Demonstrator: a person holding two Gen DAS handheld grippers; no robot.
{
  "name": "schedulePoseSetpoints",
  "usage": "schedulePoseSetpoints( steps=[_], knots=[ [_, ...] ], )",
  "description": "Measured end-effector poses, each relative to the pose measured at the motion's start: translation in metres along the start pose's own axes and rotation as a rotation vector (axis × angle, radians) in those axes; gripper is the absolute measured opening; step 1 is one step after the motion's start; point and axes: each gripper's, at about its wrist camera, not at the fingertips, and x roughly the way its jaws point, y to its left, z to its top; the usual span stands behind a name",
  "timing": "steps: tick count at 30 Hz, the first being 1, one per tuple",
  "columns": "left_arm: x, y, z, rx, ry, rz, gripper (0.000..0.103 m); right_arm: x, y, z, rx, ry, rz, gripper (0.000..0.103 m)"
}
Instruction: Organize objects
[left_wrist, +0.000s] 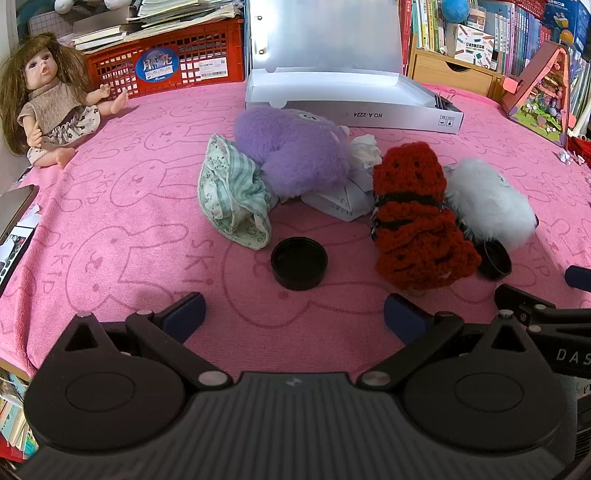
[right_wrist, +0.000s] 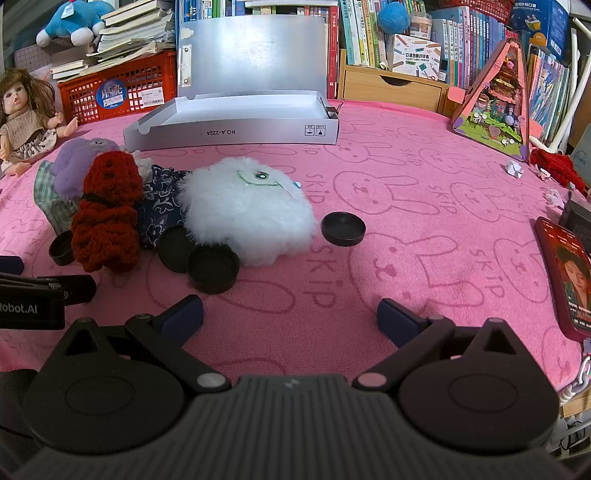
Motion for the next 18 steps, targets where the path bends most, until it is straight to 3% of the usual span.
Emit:
schedulePoseSetpoints(
  steps=[18],
  knots=[
    [0.0002, 0.0000, 0.0003, 0.001, -0.005, 0.000, 0.103, -0.0001, 0.0010, -0.0009, 0.002, -0.005, -0.002, 0.103]
  ],
)
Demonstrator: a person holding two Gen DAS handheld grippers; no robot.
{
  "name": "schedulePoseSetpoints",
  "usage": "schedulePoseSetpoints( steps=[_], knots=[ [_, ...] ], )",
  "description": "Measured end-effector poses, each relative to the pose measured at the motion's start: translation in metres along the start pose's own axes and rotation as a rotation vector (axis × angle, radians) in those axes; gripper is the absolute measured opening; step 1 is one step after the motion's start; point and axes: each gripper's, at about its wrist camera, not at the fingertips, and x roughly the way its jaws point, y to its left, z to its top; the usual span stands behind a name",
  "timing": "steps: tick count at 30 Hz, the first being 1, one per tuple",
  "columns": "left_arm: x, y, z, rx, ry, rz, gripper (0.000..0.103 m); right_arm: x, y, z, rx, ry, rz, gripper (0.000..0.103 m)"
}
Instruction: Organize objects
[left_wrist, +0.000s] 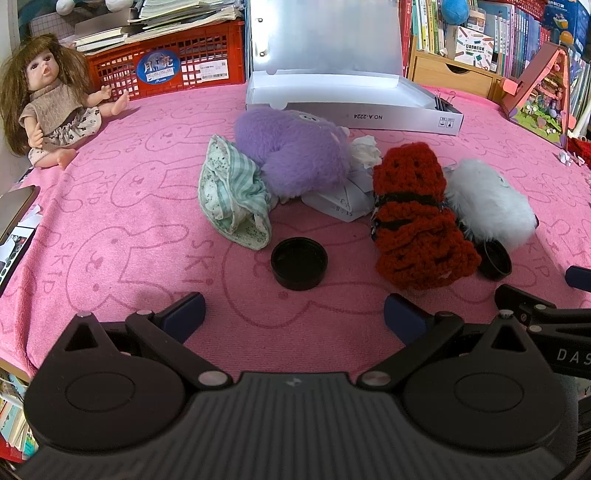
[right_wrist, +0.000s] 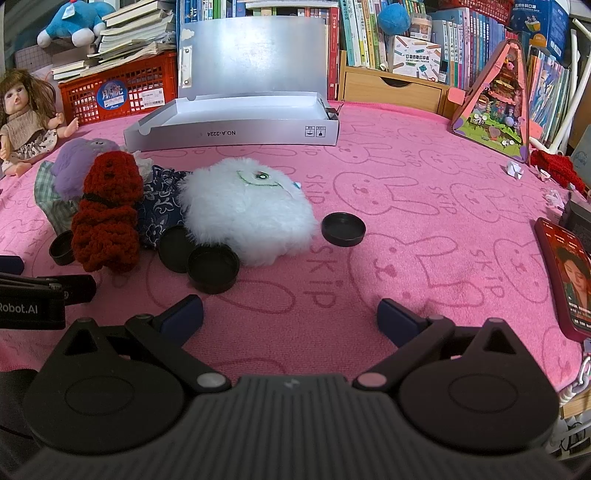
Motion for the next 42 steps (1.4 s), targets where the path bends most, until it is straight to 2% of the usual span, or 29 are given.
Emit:
schedulePoseSetpoints(
  steps=[22, 29, 33, 36, 39, 41, 42],
  knots=[
    [-0.003, 0.001, -0.004, 0.016, -0.032, -0.012, 0.103, -0.005, 0.002, -0.001, 0.010, -0.022, -0.009, 0.103],
    [-0.004, 0.005, -0.010, 0.027, -0.068, -0.025, 0.103, -0.005, 0.003, -0.010, 0.013, -0.076, -0.016, 0.103],
    [-0.006, 0.008, -0.009, 0.016, -0.072, -0.027, 0.103, -0.006, 0.003, -0.006, 0.018, -0.051, -0.018, 0.103],
    [-0.011, 0.011, -0.009, 0.012, -0.121, -0.020, 0.103, -0.009, 0.004, -0.005, 0.017, -0.060, 0.017, 0.100],
    [-0.016, 0.009, -0.007, 0.051, -0.153, -0.004, 0.094, -0.014, 0.010, -0.005, -0.010, -0.091, 0.046, 0.091],
    [-0.017, 0.009, -0.006, 0.056, -0.159, -0.005, 0.082, -0.016, 0.016, -0.005, -0.040, -0.111, 0.063, 0.085],
    [-0.016, 0.010, -0.005, 0.053, -0.155, -0.014, 0.079, -0.017, 0.018, -0.004, -0.050, -0.118, 0.072, 0.084]
  ],
)
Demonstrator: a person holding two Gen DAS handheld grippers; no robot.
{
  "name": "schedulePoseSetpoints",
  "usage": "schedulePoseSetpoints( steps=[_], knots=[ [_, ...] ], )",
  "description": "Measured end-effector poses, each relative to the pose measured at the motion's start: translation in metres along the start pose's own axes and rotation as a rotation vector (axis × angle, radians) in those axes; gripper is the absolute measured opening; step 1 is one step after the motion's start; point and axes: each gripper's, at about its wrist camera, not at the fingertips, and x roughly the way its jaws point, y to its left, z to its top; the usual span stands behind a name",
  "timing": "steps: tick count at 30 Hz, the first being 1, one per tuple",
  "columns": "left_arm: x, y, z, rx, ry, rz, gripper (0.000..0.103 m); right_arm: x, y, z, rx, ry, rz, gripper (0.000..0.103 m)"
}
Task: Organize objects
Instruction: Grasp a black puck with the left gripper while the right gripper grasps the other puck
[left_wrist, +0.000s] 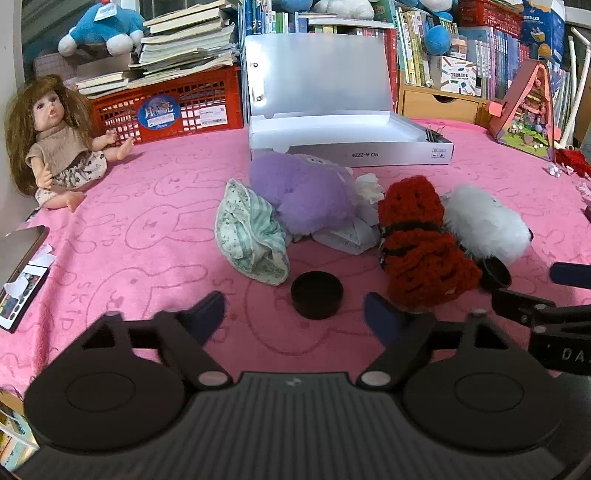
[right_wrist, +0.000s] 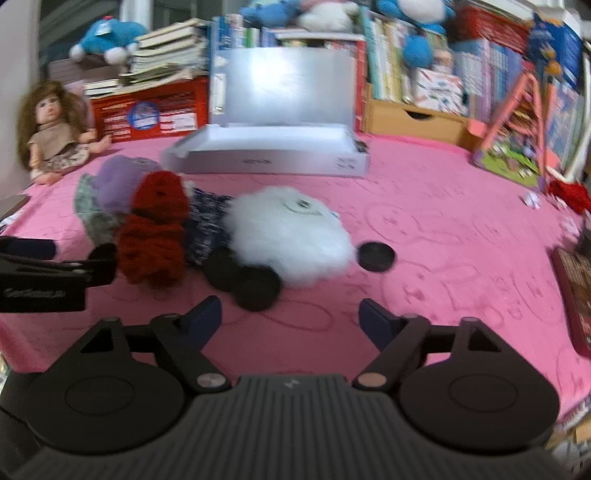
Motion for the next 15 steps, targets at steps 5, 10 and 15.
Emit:
schedulePoseSetpoints(
  steps=[5, 10, 15],
  knots=[
    [0.004, 0.004, 0.001, -0.015, 0.013, -0.019, 0.063, 0.004, 0.006, 0.005, -0.016, -0.019, 0.061, 0.074],
    [0.013, 0.006, 0.004, -0.024, 0.019, -0.033, 0.062, 0.012, 0.004, 0.008, 0.016, -0.005, 0.088, 0.065],
    [0.017, 0.002, 0.005, -0.009, 0.006, -0.027, 0.056, 0.015, 0.003, 0.009, 0.031, -0.005, 0.108, 0.054]
  ],
)
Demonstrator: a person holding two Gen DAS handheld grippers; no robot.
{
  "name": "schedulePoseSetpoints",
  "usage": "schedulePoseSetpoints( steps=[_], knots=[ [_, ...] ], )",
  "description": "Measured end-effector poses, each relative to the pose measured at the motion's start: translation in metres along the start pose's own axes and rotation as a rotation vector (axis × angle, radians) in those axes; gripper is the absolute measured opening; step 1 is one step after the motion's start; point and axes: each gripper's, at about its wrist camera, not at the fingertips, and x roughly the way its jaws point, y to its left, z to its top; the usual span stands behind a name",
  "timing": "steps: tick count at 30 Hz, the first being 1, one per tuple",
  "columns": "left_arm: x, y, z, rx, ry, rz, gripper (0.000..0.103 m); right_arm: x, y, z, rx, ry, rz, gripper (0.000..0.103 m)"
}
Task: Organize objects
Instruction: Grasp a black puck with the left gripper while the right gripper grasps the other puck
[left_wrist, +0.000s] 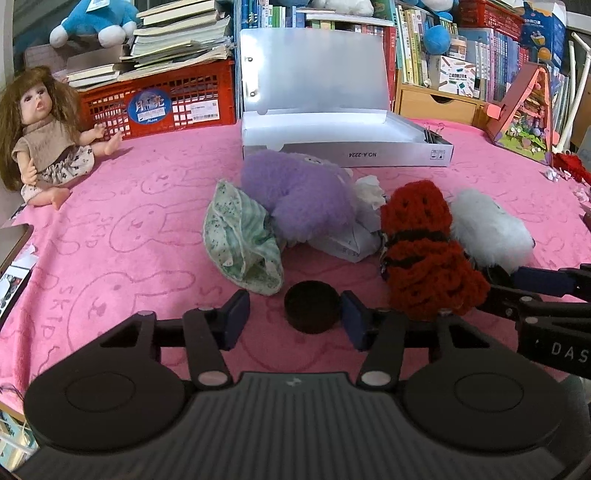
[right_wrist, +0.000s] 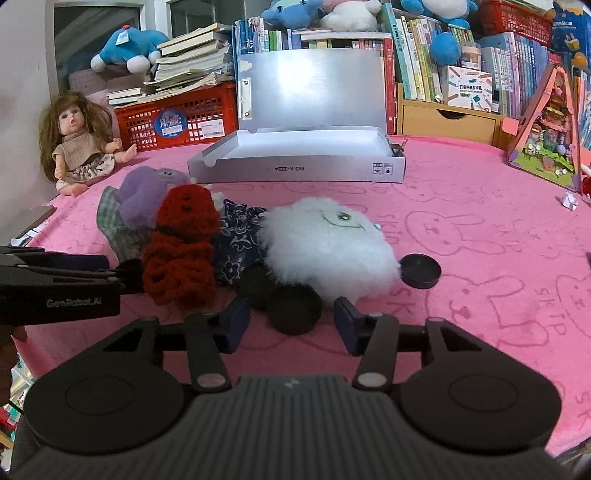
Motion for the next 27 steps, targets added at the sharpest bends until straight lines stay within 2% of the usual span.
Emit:
schedulePoseSetpoints(
  steps=[2, 5, 27],
  knots=[
    [0.000, -0.002, 0.000, 0.005, -0.006, 0.000, 0.047, 0.000, 0.001, 0.000, -0.002, -0.004, 0.004, 0.046],
    [0.000, -0.004, 0.000, 0.014, -0.012, -0.002, 0.038, -0.002, 0.003, -0.001, -0.003, -0.010, 0.014, 0.038],
    [-0.021, -0.013, -0.006, 0.026, -0.026, -0.032, 0.038, -0.018, 0.005, -0.003, -0.009, -0.037, 0.023, 0.038]
  ],
)
